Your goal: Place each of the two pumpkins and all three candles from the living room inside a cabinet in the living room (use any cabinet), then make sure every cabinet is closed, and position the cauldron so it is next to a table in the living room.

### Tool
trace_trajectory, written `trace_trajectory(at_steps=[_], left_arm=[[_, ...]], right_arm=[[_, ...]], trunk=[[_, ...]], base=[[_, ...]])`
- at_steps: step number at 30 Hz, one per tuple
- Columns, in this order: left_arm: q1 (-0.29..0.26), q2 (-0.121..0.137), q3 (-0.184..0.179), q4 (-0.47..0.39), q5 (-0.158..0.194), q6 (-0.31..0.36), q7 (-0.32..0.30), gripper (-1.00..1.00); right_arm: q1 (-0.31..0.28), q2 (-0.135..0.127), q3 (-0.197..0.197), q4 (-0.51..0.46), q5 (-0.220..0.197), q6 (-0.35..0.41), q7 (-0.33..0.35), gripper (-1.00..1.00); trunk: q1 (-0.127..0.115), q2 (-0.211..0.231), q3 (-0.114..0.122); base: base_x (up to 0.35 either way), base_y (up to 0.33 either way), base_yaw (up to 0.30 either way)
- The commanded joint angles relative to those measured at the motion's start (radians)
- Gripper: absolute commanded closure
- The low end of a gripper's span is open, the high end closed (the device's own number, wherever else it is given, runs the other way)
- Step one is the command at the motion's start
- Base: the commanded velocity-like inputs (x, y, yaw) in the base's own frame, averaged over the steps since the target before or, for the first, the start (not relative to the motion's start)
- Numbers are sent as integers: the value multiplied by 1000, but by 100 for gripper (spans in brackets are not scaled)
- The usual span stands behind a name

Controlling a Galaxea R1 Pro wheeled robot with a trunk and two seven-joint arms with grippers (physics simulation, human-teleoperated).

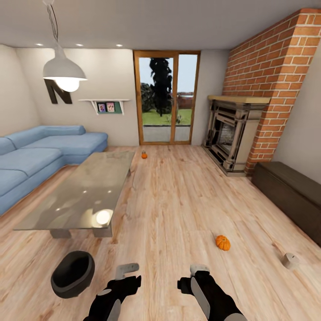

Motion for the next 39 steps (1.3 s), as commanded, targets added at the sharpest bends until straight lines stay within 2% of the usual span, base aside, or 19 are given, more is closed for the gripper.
trace_trajectory(at_steps=[1,39], left_arm=[[0,0,0,0,0,0,0,-100],[0,0,0,0,-1,1,3,-100]], right_arm=[[0,0,0,0,0,0,0,-100],[0,0,0,1,-1,0,-2,-100]], trunk=[[-4,7,4],[-150,273,150]], base=[[0,0,-277],[0,0,-277]])
